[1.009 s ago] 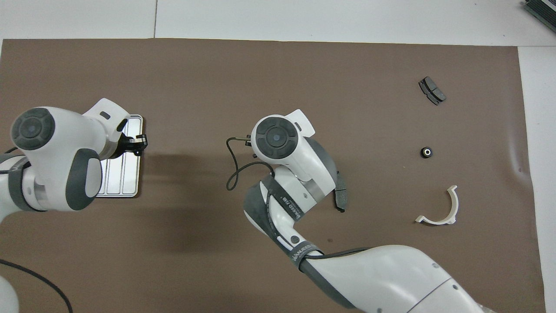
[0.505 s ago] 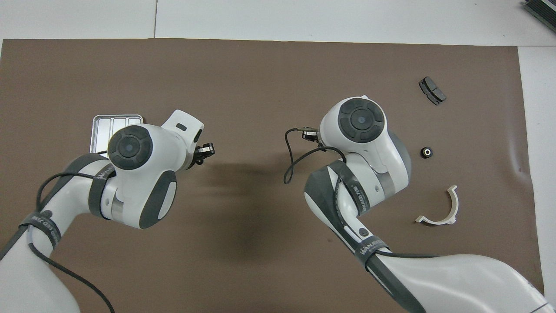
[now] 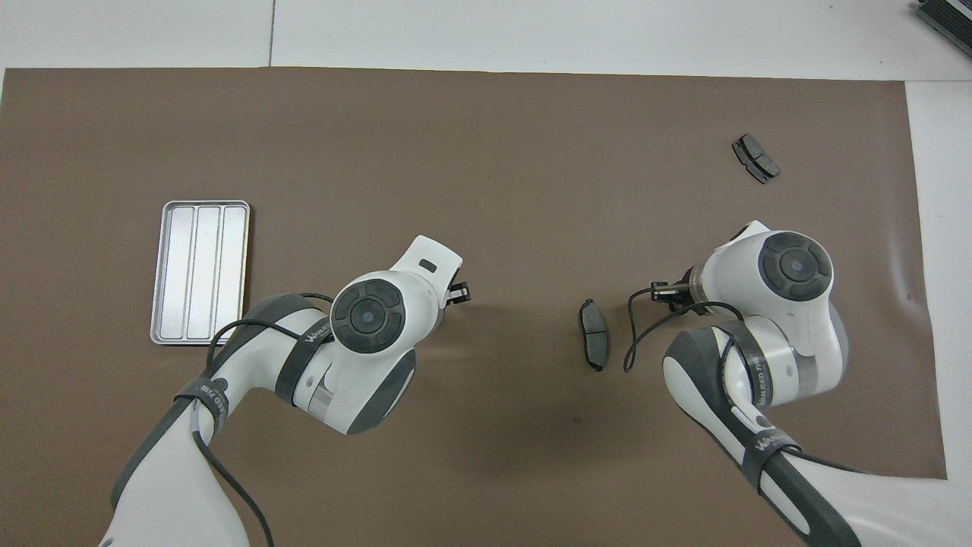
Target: Place bearing gear from tray to pile
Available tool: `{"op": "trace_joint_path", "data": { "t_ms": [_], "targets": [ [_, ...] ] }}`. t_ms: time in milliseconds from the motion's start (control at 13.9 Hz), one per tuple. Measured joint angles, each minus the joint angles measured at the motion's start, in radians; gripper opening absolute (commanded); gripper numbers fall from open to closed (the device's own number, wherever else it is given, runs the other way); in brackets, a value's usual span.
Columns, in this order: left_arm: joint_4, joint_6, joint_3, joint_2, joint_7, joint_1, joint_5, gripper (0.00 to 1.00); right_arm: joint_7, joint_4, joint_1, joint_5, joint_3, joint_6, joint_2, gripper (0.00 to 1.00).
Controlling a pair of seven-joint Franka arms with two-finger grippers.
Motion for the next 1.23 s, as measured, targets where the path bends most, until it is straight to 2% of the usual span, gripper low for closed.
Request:
{"op": "trace_joint_path", "data": {
  "t_ms": [72,144,288,505,793,937,1225],
  "targets": [
    [0.027,-0.015,0.011,-0.002,-0.003,0.009,0.0,0.95,-0.008,-0.015,-0.006,0.001,0.0,0.003,-0.005,0.96],
    [0.063,-0.057,0.019,-0.005,-0.003,0.034,0.0,0.95,-0.008,-0.02,-0.006,0.002,0.001,0.003,-0.009,0.97],
    [0.182,-0.228,0.025,-0.016,0.038,0.133,0.002,0.95,-0.008,-0.018,-0.005,0.004,0.009,0.004,-0.021,1.0],
    [0.298,-0.423,0.027,-0.043,0.247,0.309,-0.002,0.95,0.016,0.029,0.033,0.018,0.015,-0.009,-0.037,1.0],
    [0.327,-0.577,0.03,-0.081,0.553,0.473,-0.009,0.95,0.152,0.128,0.161,0.025,0.019,-0.051,-0.03,1.0],
    [0.33,-0.644,0.031,-0.11,0.681,0.531,-0.009,0.95,0.229,0.217,0.222,0.026,0.021,-0.115,-0.002,1.0],
    [0.377,-0.787,0.026,-0.19,0.73,0.559,0.0,0.97,0.394,0.396,0.329,0.026,0.023,-0.181,0.099,1.0]
  ]
}}
